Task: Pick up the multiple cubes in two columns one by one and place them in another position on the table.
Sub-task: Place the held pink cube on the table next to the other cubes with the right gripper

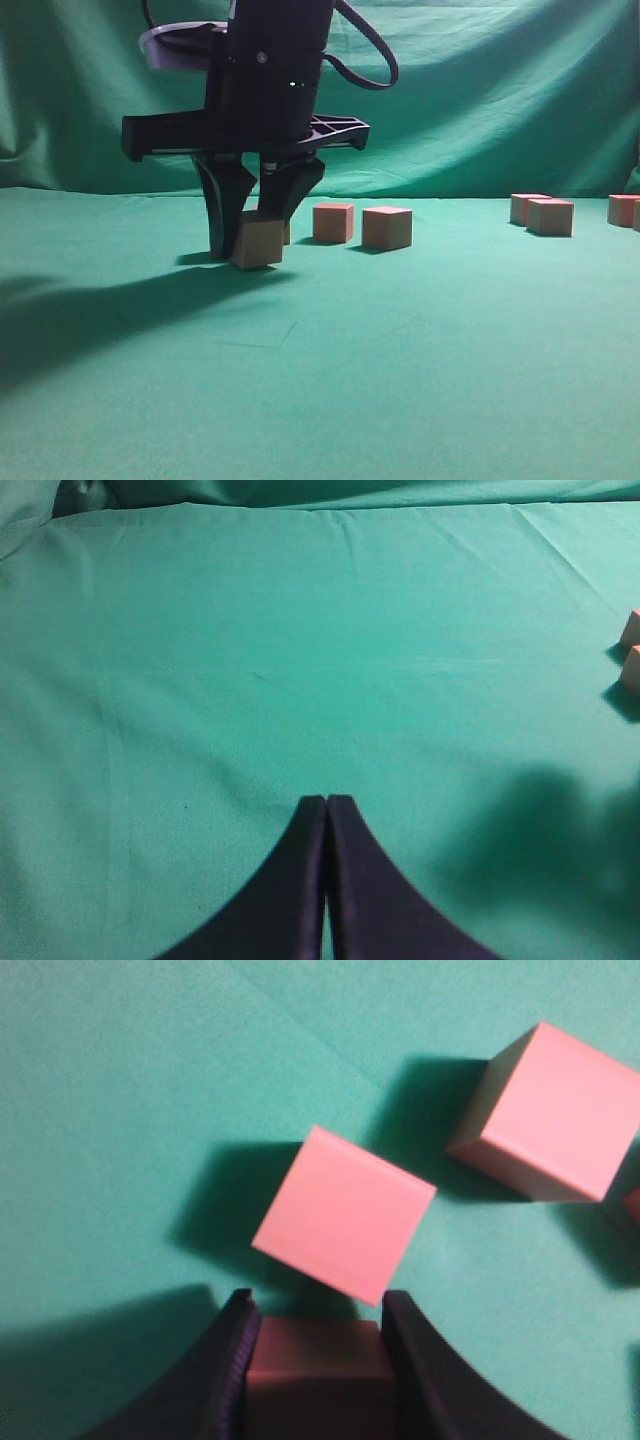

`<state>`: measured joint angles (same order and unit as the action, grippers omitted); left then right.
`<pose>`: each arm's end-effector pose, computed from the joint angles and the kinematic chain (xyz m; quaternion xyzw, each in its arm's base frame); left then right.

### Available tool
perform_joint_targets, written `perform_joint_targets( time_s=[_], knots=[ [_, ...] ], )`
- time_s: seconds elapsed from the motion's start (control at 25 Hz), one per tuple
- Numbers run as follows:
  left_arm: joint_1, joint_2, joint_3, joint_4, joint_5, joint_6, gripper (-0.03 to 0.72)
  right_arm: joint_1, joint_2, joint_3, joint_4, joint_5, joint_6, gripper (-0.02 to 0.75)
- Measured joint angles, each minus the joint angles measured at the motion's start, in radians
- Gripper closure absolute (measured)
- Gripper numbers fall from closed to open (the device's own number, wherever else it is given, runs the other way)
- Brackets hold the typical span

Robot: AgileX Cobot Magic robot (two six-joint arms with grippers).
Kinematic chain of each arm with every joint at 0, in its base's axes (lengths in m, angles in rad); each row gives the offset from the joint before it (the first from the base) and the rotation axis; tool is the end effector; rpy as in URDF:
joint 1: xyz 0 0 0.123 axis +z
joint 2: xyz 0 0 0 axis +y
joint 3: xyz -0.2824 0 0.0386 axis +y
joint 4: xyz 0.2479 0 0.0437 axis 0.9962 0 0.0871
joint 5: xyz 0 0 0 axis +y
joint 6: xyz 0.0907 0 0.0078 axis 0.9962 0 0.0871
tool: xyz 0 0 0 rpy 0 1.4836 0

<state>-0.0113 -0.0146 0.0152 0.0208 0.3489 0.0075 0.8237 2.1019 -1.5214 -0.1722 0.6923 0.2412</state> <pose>0.0529 0.0001 0.1773 0.0130 0.7934 0.0076 0.6085 0.3077 0.3176 0.1639 -0.3330 0.9211 0.0395 0.1981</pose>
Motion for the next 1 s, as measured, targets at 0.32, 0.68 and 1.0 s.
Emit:
perform_joint_targets(
  time_s=[0.32,0.68,1.0],
  knots=[
    [0.0,0.0,0.0,0.0,0.0,0.0,0.688,0.0,0.0,0.0,0.023,0.002,0.004,0.467],
    [0.0,0.0,0.0,0.0,0.0,0.0,0.688,0.0,0.0,0.0,0.025,0.008,0.004,0.365],
    [0.0,0.0,0.0,0.0,0.0,0.0,0.688,0.0,-0.002,0.0,0.025,0.022,0.004,0.14]
  ],
)
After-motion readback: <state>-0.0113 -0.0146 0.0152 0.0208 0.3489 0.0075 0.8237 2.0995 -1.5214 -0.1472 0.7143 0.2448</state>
